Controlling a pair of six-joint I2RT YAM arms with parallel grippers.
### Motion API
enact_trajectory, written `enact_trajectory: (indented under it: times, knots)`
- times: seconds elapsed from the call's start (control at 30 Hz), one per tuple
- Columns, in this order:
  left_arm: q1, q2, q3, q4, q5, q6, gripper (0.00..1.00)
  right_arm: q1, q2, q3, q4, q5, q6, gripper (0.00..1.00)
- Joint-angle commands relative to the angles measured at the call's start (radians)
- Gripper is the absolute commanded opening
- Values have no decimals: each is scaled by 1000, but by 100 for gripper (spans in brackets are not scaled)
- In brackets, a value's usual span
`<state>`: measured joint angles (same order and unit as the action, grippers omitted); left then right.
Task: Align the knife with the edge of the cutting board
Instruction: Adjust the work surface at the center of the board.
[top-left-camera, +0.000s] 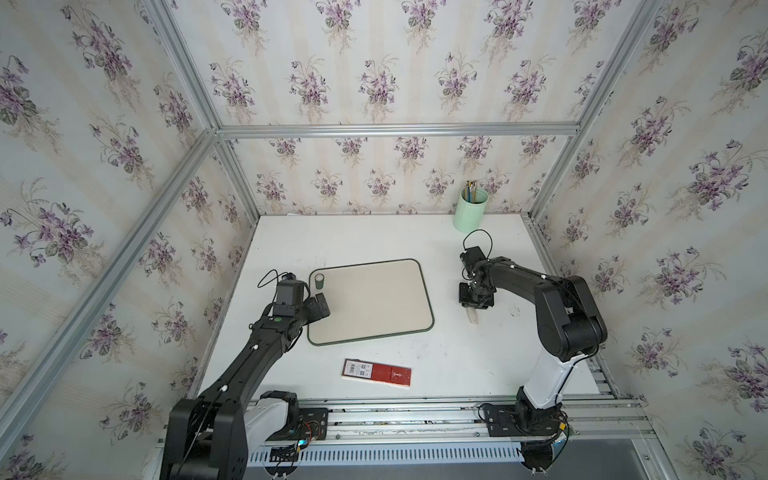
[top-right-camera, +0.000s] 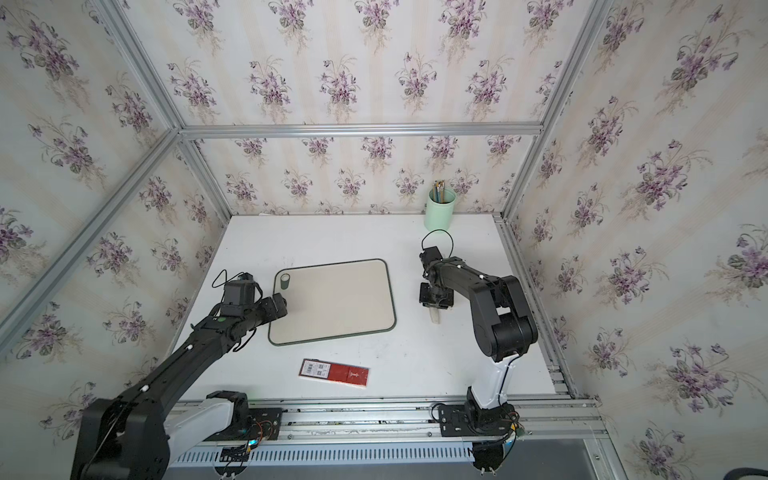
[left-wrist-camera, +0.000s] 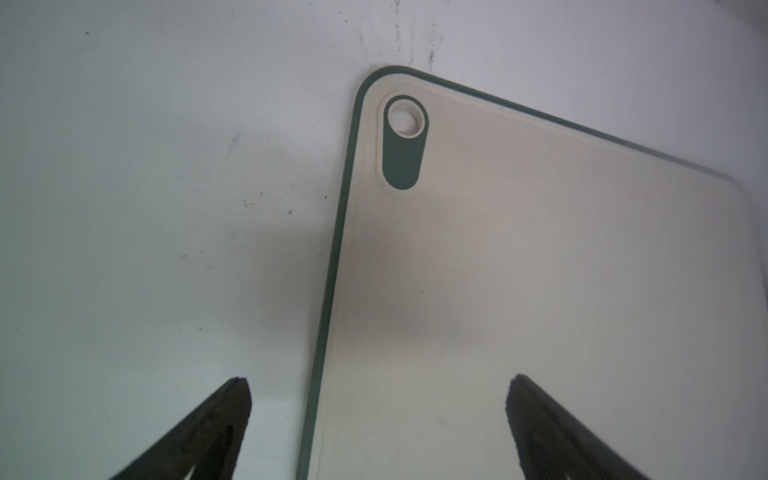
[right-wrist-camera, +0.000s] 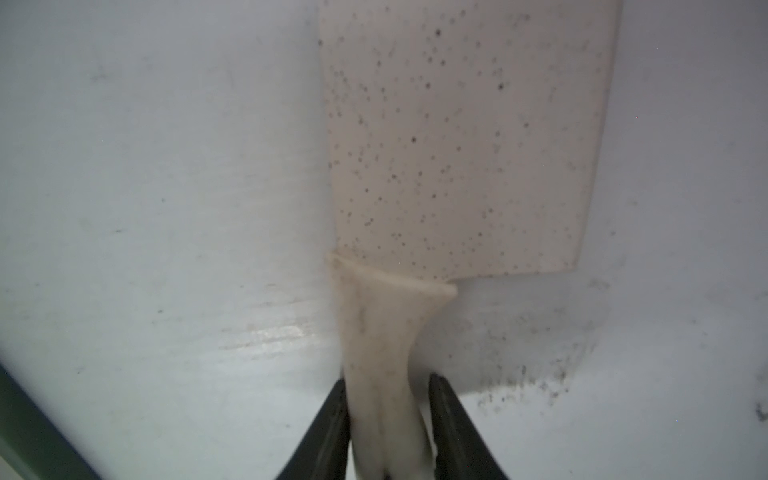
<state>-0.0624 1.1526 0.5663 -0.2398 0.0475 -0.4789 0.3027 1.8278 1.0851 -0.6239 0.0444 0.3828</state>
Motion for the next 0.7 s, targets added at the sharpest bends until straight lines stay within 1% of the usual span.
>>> enact_trajectory:
  times: [0.0,0.17,0.27,0.37,0.5,0.6,0.67]
  knots:
    - [23,109,43,72,72,37,99,5,-10,-38,105,16,43,34]
    - [64,335,149,105,164,33,100,10,-52,-73,154,13,50,28]
    - [67,425,210,120,208,39,100,17,-54,-82,164,13,47,28]
    - [67,510,292,78,244,58,100,19,-55,-95,175,21,41,28]
    - [68,574,367,42,266,82,100,19,-56,-115,191,35,34,28]
    - [64,601,384,50,305,85,100,20,-56,-125,204,29,36,28]
    - [58,605,384,57,352,82,100,19,-56,-125,208,34,36,28]
